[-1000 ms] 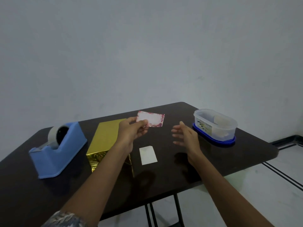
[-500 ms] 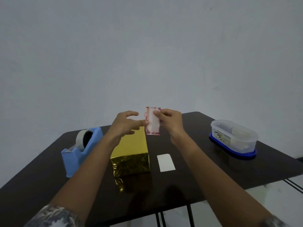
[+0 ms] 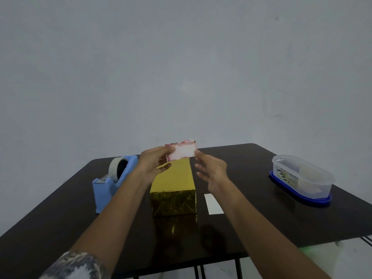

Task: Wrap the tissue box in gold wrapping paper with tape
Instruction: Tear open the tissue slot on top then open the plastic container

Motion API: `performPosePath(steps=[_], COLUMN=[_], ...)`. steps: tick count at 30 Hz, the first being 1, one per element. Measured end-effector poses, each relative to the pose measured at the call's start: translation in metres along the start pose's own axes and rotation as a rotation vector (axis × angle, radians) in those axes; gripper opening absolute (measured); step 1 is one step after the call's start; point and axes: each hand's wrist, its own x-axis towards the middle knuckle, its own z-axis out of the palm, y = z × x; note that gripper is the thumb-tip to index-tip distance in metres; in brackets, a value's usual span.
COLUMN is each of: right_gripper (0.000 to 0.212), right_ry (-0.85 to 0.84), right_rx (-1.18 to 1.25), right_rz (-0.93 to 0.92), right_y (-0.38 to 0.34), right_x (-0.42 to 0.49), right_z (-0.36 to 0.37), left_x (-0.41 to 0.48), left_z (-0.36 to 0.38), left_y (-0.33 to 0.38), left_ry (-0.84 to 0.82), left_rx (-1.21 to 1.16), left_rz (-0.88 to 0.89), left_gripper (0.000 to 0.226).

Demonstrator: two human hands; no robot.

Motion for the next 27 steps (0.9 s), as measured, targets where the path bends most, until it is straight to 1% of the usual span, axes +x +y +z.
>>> performPosePath(steps=[2,3,4,7,9,11,12,15,18,21,27], right_gripper=[0.011,0.013,0.020,0.048,0.059,0.064,0.062,0.046,0.048,0.047,0.040], right_ry=[0.076,0.082,0.053,-0.142,-0.255,-0.328,-0.360,-0.424,-0.437,-0.450,-0.456], right_rx=[-0.087,-0.159,-0.232,-0.353,-0.385,-0.411,-0.415,-0.425,-0.437,-0.427,-0.359], right_rz=[-0.079,-0.115,-0.131,-0.059,-0.006,0.016,0.016,0.028,0.088,0.069,0.027], right_y=[0.004,0.006,0.008,0.019,0.024,0.030,0.033,0.039,0.043,0.047,0.057], right_x=[0.007,0.010,0.012,0.020,0.024,0.032,0.036,0.048,0.058,0.060,0.055], right_z=[-0.001,-0.003,-0.004,-0.003,0.000,0.004,0.006,0.009,0.006,0.004,0.002], left_x=[0.005,0.008,0.012,0.027,0.037,0.049,0.055,0.070,0.080,0.088,0.090], left_z=[-0.007,-0.011,-0.015,-0.021,-0.021,-0.020,-0.019,-0.018,-0.019,-0.022,-0.020], left_y=[0.002,0.004,0.005,0.005,0.005,0.003,0.003,0.002,0.002,-0.002,-0.010], left_ry=[0.048,0.057,0.054,0.009,-0.009,-0.003,-0.006,-0.013,0.016,0.043,0.075], left_rx=[-0.027,-0.007,0.019,0.079,0.110,0.185,0.236,0.402,0.480,0.559,0.603], left_rz=[-0.025,-0.042,-0.063,-0.124,-0.157,-0.189,-0.209,-0.279,-0.317,-0.302,-0.279], left_gripper=[0.014,0.015,0.015,0.021,0.024,0.029,0.031,0.035,0.039,0.042,0.035])
